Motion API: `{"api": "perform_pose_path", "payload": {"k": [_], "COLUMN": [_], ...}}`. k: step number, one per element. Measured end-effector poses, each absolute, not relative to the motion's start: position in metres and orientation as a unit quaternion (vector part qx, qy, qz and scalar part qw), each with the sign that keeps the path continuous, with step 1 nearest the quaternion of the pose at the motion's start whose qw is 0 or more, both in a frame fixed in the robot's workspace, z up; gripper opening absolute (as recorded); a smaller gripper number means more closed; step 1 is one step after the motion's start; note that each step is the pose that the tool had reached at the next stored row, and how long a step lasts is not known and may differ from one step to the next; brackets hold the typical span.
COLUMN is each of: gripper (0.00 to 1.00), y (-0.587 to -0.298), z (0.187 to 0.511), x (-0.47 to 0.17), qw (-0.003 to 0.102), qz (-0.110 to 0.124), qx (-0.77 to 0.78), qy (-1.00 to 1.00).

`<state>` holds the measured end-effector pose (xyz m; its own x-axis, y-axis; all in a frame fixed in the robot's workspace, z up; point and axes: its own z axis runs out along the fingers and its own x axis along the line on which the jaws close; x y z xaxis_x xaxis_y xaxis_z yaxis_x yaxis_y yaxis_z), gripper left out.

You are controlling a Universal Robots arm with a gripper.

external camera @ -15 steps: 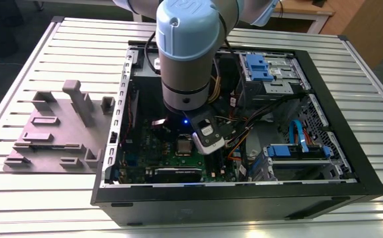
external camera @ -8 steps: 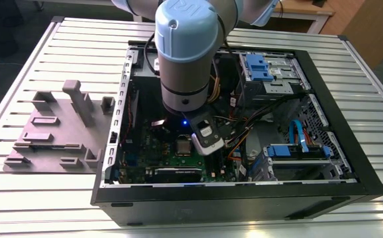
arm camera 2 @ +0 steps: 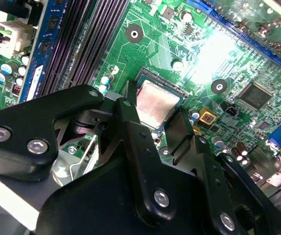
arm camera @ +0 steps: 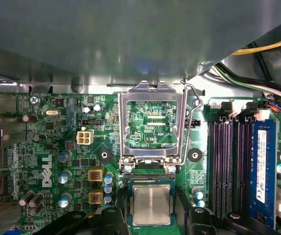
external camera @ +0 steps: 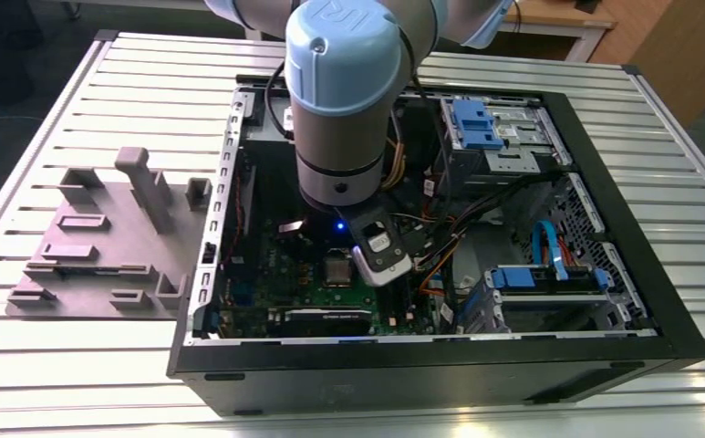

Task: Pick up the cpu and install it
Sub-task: 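Place the cpu into insertion slot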

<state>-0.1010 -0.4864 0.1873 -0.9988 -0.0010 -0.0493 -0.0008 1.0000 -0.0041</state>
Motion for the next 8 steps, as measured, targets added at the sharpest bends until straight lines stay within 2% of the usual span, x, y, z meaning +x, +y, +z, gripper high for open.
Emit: {"api": "perform_pose_path", "payload": {"k": [8], "gripper": [0.47], "y": [-0.4863], "z": [0.1869], "x": [-0.1010], "qw": [0.025], "qz": [-0.002], "qx": [0.000], "qy": [1.000]}}
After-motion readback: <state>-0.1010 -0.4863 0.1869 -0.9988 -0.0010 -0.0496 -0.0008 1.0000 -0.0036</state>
